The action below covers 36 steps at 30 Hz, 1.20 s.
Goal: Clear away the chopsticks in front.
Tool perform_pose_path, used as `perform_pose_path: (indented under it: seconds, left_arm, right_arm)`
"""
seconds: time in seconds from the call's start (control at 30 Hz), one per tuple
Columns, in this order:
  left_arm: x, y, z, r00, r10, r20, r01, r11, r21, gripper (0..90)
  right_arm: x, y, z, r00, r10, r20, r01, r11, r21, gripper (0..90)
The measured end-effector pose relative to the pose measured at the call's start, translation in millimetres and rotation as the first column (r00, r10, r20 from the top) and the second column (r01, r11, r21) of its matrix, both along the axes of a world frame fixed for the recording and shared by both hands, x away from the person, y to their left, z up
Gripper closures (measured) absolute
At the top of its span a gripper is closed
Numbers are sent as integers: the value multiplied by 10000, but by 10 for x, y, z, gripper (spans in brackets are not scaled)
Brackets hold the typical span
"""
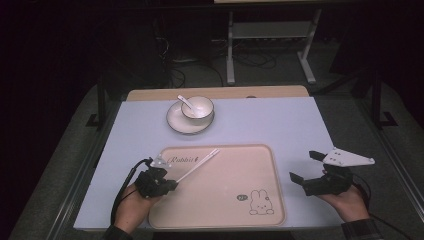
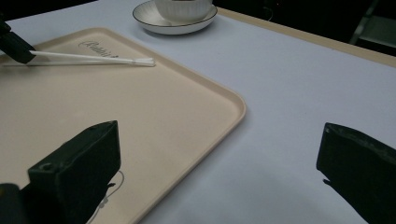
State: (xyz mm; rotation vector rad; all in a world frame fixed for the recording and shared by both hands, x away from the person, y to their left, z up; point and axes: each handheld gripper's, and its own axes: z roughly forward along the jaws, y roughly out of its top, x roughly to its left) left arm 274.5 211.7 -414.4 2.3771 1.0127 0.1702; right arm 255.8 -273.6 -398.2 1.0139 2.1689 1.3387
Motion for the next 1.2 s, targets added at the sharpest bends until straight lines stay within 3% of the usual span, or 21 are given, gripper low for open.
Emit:
perform_pose_path:
  seconds: [0.2,0.27,0.43,0.5,0.63,0.8,0.97,1.13,1.2]
  left_arm:
    - [4,-1,-41,9998,-16,-182,20,9998,220,849]
    - [1,-1,-46,9999,-8,-159,12,9997,252,807]
    - [30,-6,54,9997,-68,221,72,9998,-190,795]
    - [91,-52,100,9989,-325,345,338,9987,-371,806]
    - [226,-204,156,9934,-922,676,957,9941,-511,896]
    - [439,-469,200,9827,-1620,893,1679,9837,-639,898]
    - [698,-769,170,9742,-2142,715,2201,9716,-869,898]
    - [925,-1066,46,9685,-2437,511,2464,9676,-547,898]
    - [997,-1148,-36,9697,-2402,437,2419,9695,-387,898]
  right_arm:
    - [3,-3,-1,10000,3,0,-3,10000,-15,0]
    - [1,-4,0,10000,1,0,-1,10000,-7,0]
    - [1,-6,0,10000,-10,2,10,10000,-1,0]
    - [4,-6,1,10000,-9,14,9,10000,11,0]
    - [6,9,-1,10000,12,-24,-12,10000,-35,0]
    - [10,7,-3,10000,11,-11,-11,10000,-34,0]
    - [11,-9,-5,10000,-5,-1,5,10000,1,0]
    - [13,-14,-7,10000,-2,-12,2,10000,33,0]
    - [15,-17,-8,10000,-1,-14,1,10000,36,0]
